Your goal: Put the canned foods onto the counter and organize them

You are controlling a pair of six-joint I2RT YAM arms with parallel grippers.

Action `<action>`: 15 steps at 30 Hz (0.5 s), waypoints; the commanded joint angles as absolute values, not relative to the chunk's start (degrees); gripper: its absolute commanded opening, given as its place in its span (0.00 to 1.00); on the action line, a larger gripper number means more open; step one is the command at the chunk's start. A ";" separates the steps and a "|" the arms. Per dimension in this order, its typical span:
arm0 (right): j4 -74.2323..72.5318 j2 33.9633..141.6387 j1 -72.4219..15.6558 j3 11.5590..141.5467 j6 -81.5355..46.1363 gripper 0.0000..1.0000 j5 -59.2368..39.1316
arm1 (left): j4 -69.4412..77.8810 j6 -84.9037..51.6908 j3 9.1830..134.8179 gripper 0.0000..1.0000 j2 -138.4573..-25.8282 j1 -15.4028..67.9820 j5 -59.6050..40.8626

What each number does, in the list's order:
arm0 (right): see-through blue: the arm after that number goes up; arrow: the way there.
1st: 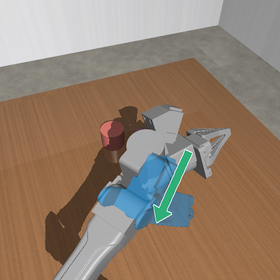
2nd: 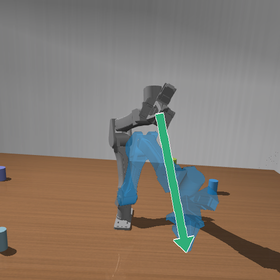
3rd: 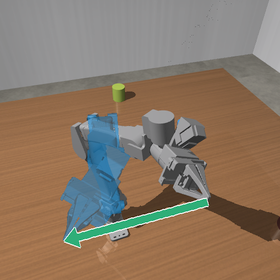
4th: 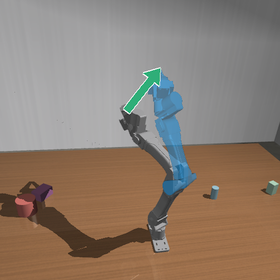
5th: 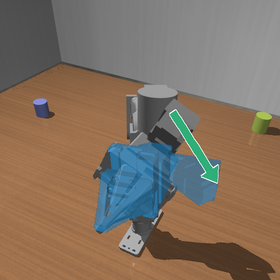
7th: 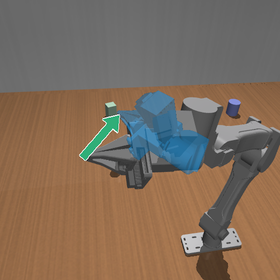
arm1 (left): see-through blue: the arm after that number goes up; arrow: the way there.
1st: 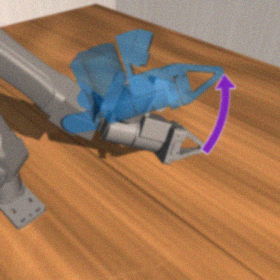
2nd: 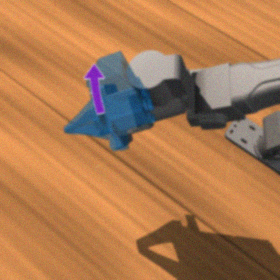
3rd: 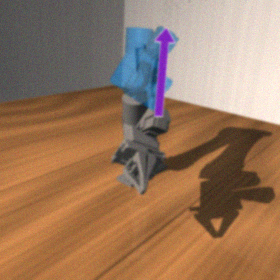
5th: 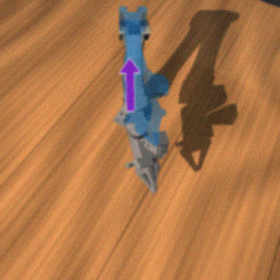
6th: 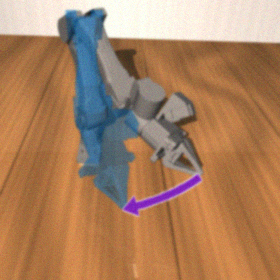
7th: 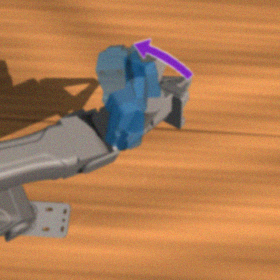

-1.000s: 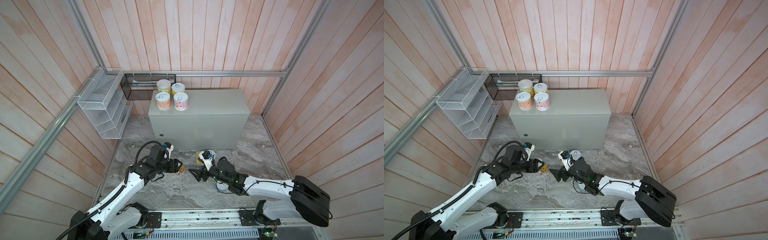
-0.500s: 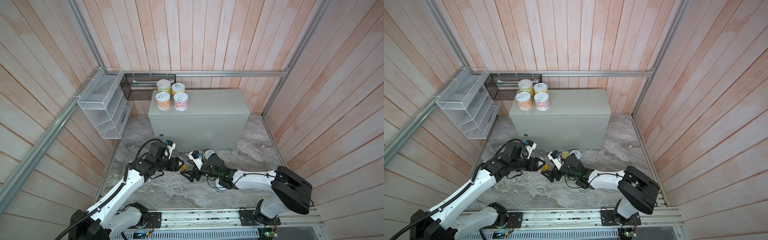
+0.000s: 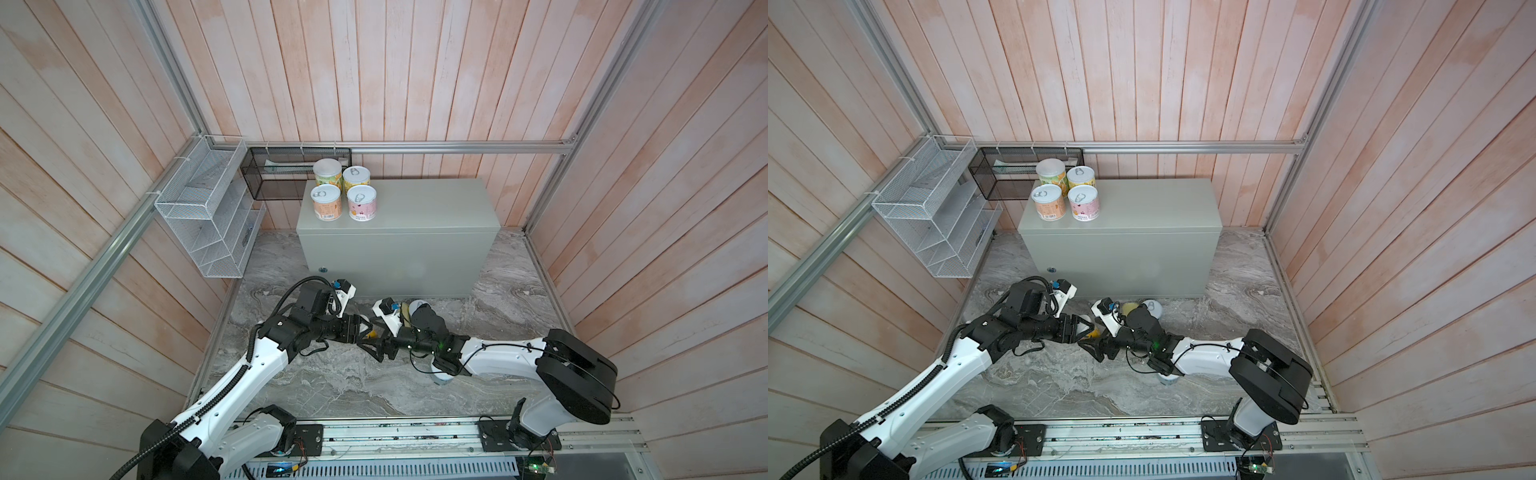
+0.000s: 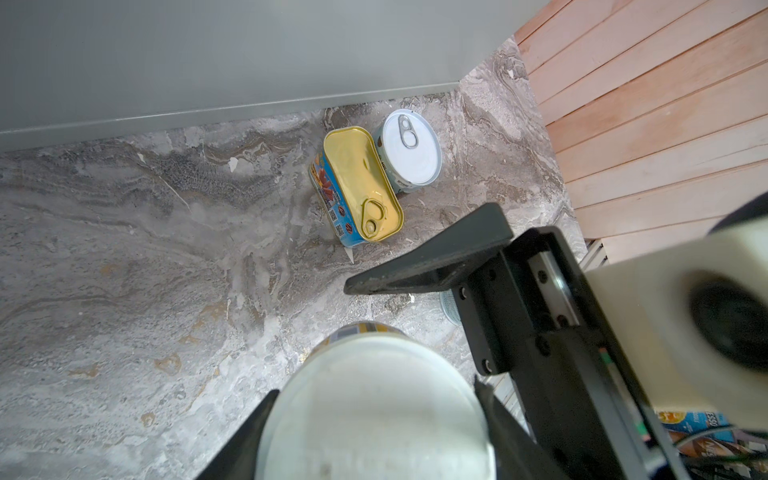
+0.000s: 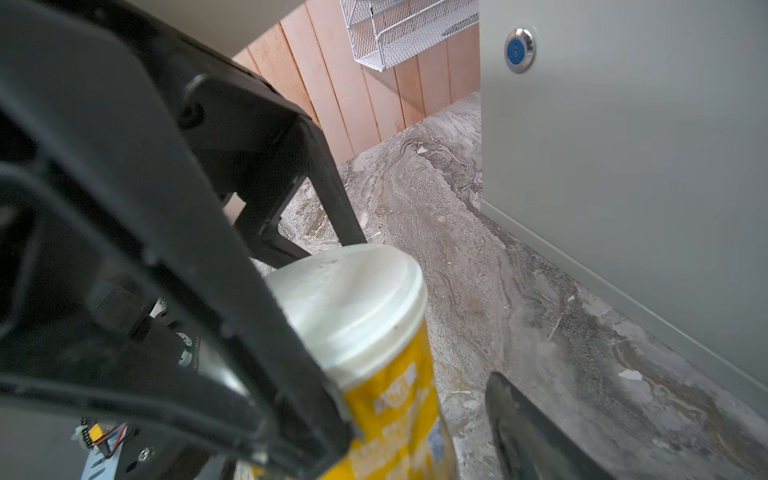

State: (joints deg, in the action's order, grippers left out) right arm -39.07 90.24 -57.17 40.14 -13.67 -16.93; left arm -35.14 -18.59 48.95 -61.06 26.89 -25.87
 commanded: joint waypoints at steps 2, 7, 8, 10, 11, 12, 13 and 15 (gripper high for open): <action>-41.04 92.02 -57.04 41.97 -14.53 0.87 -17.30 | -32.76 -17.49 52.07 0.57 -59.86 26.81 -29.62; -40.64 93.10 -57.04 42.76 -15.16 0.81 -17.20 | -33.48 -16.80 52.64 0.58 -59.79 26.37 -30.66; -40.68 93.08 -57.03 42.72 -15.27 0.78 -17.24 | -33.40 -16.83 52.65 0.58 -59.69 26.08 -31.02; -40.85 92.88 -57.02 42.67 -15.42 0.73 -16.91 | -33.23 -17.03 52.35 0.58 -59.62 25.95 -31.85; -40.91 92.62 -56.95 42.56 -15.55 0.71 -16.50 | -33.15 -17.15 52.22 0.58 -59.72 25.84 -32.27; -41.30 92.35 -56.94 42.31 -15.79 0.69 -16.12 | -33.15 -17.28 51.97 0.57 -59.84 25.76 -32.64; -41.97 92.01 -56.95 41.97 -16.00 0.67 -15.93 | -33.12 -17.30 51.73 0.58 -59.94 25.73 -32.86; -44.12 91.70 -56.95 40.93 -16.89 0.66 -15.43 | -32.98 -17.48 51.26 0.57 -59.89 25.66 -32.96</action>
State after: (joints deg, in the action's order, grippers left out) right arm -39.72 92.25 -57.67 41.21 -14.20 -19.35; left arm -34.33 -17.56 50.17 -61.06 25.30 -28.14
